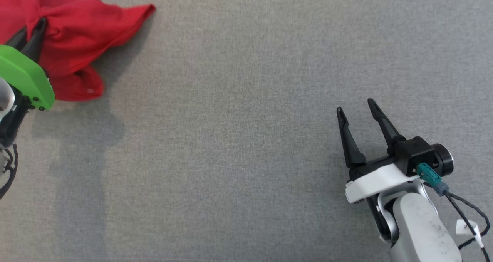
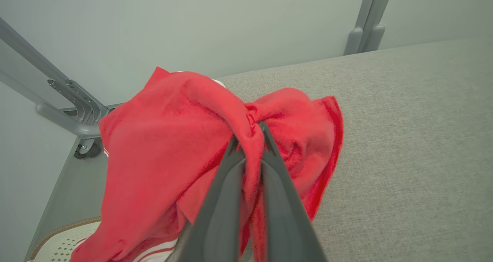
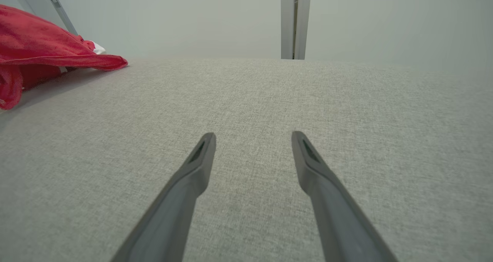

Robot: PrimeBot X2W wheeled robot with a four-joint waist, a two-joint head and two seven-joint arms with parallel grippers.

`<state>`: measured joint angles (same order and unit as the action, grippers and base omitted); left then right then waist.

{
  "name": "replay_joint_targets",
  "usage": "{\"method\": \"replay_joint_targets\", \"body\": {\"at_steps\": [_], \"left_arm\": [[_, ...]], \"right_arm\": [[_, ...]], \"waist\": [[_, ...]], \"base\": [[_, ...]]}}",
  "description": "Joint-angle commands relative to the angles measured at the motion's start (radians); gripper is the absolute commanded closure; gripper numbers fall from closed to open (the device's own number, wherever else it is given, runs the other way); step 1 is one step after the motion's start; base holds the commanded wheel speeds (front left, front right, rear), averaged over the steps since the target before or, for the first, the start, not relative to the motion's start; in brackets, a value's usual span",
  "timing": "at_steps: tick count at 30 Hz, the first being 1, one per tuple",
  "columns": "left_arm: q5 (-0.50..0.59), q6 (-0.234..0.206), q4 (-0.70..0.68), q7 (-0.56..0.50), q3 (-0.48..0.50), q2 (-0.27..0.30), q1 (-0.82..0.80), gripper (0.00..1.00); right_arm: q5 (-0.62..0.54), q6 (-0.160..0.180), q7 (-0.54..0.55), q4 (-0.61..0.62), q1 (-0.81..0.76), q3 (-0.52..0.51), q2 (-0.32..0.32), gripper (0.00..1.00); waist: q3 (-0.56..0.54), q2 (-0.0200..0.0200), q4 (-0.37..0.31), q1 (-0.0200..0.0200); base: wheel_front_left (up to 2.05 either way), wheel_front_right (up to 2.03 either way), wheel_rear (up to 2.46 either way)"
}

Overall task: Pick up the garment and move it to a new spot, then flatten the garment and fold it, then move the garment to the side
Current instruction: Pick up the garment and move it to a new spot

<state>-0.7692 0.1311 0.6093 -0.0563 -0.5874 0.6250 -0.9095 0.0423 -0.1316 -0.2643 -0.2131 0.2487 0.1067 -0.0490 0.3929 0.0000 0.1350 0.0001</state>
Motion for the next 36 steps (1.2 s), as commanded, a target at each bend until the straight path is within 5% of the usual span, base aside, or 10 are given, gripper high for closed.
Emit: {"method": "replay_joint_targets", "body": {"at_steps": [1, 12, 22, 29, 36], "left_arm": [[-0.013, -0.001, -0.054, -0.016, -0.001, 0.026, 0.023, 1.00], [-0.146, -0.082, -0.592, -0.189, 0.046, 0.133, 0.144, 1.00], [-0.343, -0.154, -1.022, -0.291, 0.080, 0.121, 0.229, 1.00], [-0.433, -0.197, -1.170, -0.354, 0.062, 0.114, 0.259, 1.00], [-0.479, -0.218, -1.139, -0.411, 0.023, 0.092, 0.248, 1.00]], "right_arm": [[0.013, 0.002, 0.000, -0.003, -0.028, 0.003, -0.003, 0.00], [0.056, 0.002, 0.000, -0.002, -0.089, -0.006, -0.003, 0.00], [0.072, 0.002, 0.000, 0.002, -0.099, -0.008, -0.003, 0.00], [0.101, 0.002, 0.000, 0.012, -0.077, 0.013, -0.002, 0.00], [0.143, 0.002, 0.000, 0.028, -0.053, 0.027, -0.002, 0.00]], "waist": [[-0.154, 0.0000, -0.017, -0.0001], [-0.271, 0.0000, -0.104, -0.0001], [-0.296, 0.0000, -0.215, -0.0001], [-0.275, 0.0000, -0.332, -0.0001], [-0.195, 0.0000, -0.481, -0.0001]], "base": [[0.00, 0.00, 0.00], [0.00, 0.00, 0.00], [0.00, 0.00, 0.00], [0.00, 0.00, 0.00], [0.00, 0.00, 0.00]]}}
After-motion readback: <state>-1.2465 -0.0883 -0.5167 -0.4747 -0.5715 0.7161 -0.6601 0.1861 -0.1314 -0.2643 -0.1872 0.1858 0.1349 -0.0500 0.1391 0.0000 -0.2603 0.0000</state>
